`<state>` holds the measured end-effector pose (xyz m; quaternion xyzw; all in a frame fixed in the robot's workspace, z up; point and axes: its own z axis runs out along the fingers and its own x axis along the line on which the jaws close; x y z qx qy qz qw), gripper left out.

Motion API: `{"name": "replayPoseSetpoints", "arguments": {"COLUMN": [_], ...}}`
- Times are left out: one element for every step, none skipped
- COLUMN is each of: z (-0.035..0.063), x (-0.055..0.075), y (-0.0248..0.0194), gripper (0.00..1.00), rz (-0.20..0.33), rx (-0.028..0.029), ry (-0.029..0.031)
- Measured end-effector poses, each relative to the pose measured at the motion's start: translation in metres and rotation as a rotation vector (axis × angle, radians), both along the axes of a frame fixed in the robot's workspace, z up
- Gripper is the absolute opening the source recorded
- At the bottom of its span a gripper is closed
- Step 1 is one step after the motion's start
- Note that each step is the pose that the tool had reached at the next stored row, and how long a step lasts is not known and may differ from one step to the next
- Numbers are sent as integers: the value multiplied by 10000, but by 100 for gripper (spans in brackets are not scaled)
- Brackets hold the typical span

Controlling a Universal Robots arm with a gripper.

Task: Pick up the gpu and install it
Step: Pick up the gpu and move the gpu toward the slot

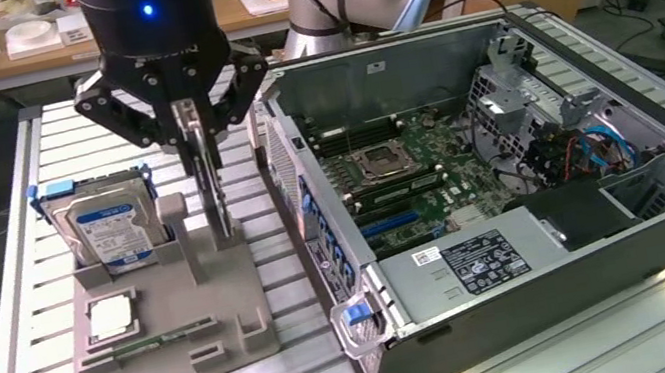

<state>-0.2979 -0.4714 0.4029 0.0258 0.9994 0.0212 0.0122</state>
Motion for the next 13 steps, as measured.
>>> {"name": "replayPoseSetpoints", "arguments": {"z": [16,23,22,22,22,23,23,24,32,48,66,89,115], "x": [0,0,0,0,0,0,0,0,0,0,0,0,0], "y": [0,0,0,0,0,0,0,0,0,0,0,0,0], "gripper": [27,27,27,27,27,27,27,27,27,27,27,27,27], "rz": [0,0,0,0,0,0,0,-1,0,0,0,0,0], "rx": [1,1,2,2,2,1,1,1,-2,-2,-1,0,0], "ry": [-1,-1,-2,-2,-2,-1,-1,-1,1,2,1,0,0]}}
